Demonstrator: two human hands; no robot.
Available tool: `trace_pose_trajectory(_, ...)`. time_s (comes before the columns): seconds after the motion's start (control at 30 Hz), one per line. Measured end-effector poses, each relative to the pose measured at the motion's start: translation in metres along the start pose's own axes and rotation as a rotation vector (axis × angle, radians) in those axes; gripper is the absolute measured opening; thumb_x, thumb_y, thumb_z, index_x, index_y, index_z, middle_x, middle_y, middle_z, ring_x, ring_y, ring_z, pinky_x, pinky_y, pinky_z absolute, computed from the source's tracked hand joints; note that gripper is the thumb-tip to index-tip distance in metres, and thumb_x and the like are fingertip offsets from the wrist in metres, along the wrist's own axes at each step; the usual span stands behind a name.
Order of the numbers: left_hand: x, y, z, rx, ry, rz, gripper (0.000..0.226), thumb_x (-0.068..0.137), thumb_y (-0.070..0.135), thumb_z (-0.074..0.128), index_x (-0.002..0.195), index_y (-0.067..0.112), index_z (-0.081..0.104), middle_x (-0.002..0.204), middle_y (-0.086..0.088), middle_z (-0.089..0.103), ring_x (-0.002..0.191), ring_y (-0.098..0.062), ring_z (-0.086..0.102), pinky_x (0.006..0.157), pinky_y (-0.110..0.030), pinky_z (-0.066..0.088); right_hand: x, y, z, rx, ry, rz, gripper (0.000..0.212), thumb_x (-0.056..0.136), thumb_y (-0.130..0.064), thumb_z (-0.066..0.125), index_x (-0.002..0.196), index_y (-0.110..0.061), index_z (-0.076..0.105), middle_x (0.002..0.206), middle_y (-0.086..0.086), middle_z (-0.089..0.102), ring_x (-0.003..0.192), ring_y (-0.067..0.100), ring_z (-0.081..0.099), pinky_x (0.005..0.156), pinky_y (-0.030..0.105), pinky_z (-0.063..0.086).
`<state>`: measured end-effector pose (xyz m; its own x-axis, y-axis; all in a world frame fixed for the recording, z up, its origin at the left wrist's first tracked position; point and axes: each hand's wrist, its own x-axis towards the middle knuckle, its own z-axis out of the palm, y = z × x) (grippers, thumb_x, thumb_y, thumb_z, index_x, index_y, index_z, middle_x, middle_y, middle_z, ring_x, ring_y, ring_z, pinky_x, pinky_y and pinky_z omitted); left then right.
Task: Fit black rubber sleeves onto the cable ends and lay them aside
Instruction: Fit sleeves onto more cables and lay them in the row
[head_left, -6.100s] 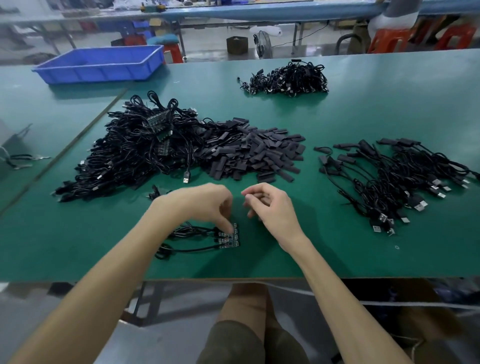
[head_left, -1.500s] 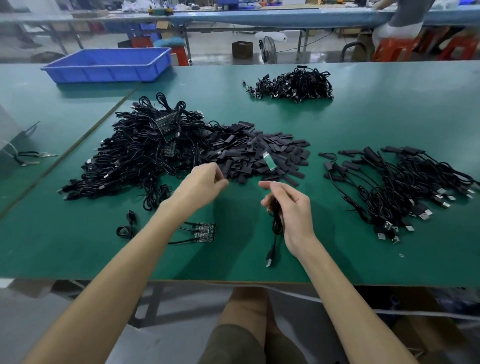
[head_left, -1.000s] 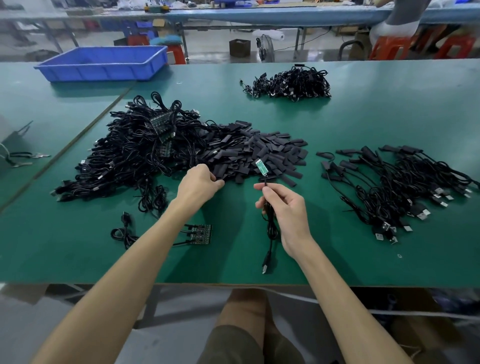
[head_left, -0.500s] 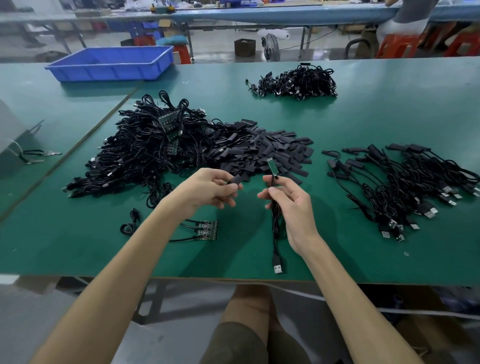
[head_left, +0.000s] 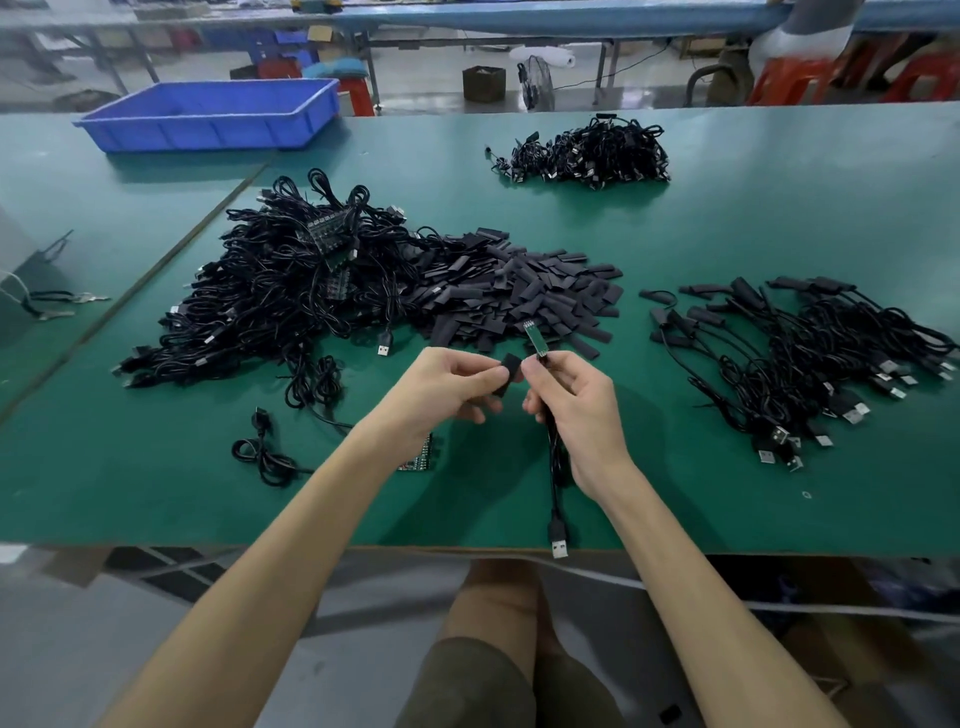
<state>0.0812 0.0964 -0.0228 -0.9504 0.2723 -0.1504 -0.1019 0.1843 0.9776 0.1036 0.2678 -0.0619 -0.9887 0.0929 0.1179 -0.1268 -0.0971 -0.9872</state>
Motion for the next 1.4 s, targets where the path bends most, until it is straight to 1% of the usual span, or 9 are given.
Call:
trace_pose_trajectory(0.2, -0.002, -0.002, -0.008, -0.167, -0.250, 0.011, 0.023, 0.098, 0.012, 0.064, 0.112, -0.004, 0.074, 0.103, -0.021, 0.075, 0.090, -0.020, 0.073, 0.081, -0.023, 0.058, 0.001, 0.001, -0.001, -0.006, -0.025, -0.020, 0.010, 0.096, -0.022, 0.074, 0.087, -0.021, 0.076, 0.063, 0.002, 0.063, 0.059, 0.012, 0.054, 0.060, 0.023, 0.047)
trace_pose_trajectory(0.3, -0.001, -0.005, -0.012, -0.278, -0.304, -0.043, 0.025, 0.094, 0.011, 0.065, 0.113, -0.004, 0.073, 0.105, -0.020, 0.075, 0.091, -0.019, 0.074, 0.081, -0.022, 0.059, 0.002, 0.001, -0.001, 0.005, -0.050, -0.025, 0.008, 0.095, -0.019, 0.075, 0.088, -0.020, 0.078, 0.065, 0.000, 0.064, 0.059, 0.010, 0.053, 0.059, 0.020, 0.046)
trace_pose_trajectory(0.47, 0.001, -0.010, -0.014, -0.364, -0.234, -0.116, 0.029, 0.087, 0.012, 0.069, 0.111, -0.006, 0.071, 0.089, -0.013, 0.075, 0.076, -0.012, 0.073, 0.070, -0.016, 0.058, 0.001, -0.001, 0.000, -0.033, -0.099, -0.051, 0.015, 0.098, -0.031, 0.070, 0.088, -0.024, 0.079, 0.068, 0.002, 0.064, 0.061, 0.011, 0.053, 0.060, 0.024, 0.044)
trace_pose_trajectory(0.6, 0.003, -0.011, -0.015, -0.477, -0.184, -0.025, 0.037, 0.091, 0.012, 0.068, 0.124, -0.003, 0.068, 0.095, -0.011, 0.073, 0.083, -0.014, 0.072, 0.075, -0.017, 0.058, 0.000, -0.001, 0.001, -0.009, -0.058, -0.021, 0.038, 0.103, -0.048, 0.051, 0.101, -0.023, 0.080, 0.061, 0.000, 0.058, 0.061, 0.012, 0.053, 0.063, 0.025, 0.046)
trace_pose_trajectory(0.8, 0.007, -0.017, -0.011, -0.547, -0.011, 0.086, 0.024, 0.087, 0.018, 0.071, 0.110, 0.011, 0.076, 0.115, -0.009, 0.075, 0.102, -0.019, 0.073, 0.069, -0.018, 0.057, 0.000, -0.003, 0.001, -0.017, -0.057, 0.021, 0.042, 0.109, -0.034, 0.051, 0.077, -0.013, 0.069, 0.056, 0.001, 0.055, 0.058, 0.016, 0.051, 0.062, 0.026, 0.046)
trace_pose_trajectory(0.97, 0.010, -0.023, -0.008, -0.701, 0.063, 0.094, 0.028, 0.087, 0.016, 0.068, 0.111, 0.002, 0.073, 0.106, -0.006, 0.075, 0.090, -0.013, 0.072, 0.075, -0.018, 0.057, 0.000, -0.005, 0.002, -0.023, -0.138, 0.048, 0.046, 0.108, -0.033, 0.052, 0.065, -0.018, 0.064, 0.051, 0.001, 0.051, 0.054, 0.019, 0.047, 0.061, 0.029, 0.044)
trace_pose_trajectory(1.1, 0.010, -0.024, -0.007, -0.726, 0.112, 0.073, 0.031, 0.085, 0.016, 0.069, 0.112, 0.001, 0.071, 0.100, -0.005, 0.075, 0.080, -0.011, 0.070, 0.071, -0.018, 0.058, -0.001, -0.003, 0.002, -0.099, -0.197, 0.030, 0.048, 0.106, -0.035, 0.052, 0.062, -0.020, 0.062, 0.051, 0.002, 0.053, 0.050, 0.017, 0.047, 0.059, 0.030, 0.044)
trace_pose_trajectory(1.27, 0.010, -0.026, -0.007, -0.666, 0.078, 0.077, 0.023, 0.086, 0.018, 0.071, 0.105, 0.007, 0.077, 0.104, -0.006, 0.076, 0.086, -0.014, 0.072, 0.071, -0.022, 0.058, -0.001, -0.003, 0.003, -0.122, -0.229, 0.022, 0.047, 0.104, -0.041, 0.052, 0.062, -0.021, 0.061, 0.052, 0.002, 0.054, 0.050, 0.017, 0.048, 0.060, 0.031, 0.044)
trace_pose_trajectory(1.4, 0.011, -0.027, -0.007, -0.666, 0.091, 0.081, 0.023, 0.086, 0.016, 0.071, 0.105, 0.004, 0.076, 0.103, -0.007, 0.075, 0.085, -0.013, 0.071, 0.073, -0.022, 0.058, -0.001, -0.003, 0.003, -0.123, -0.229, 0.017, 0.046, 0.103, -0.041, 0.053, 0.062, -0.022, 0.061, 0.052, 0.001, 0.054, 0.050, 0.016, 0.048, 0.060, 0.029, 0.044)
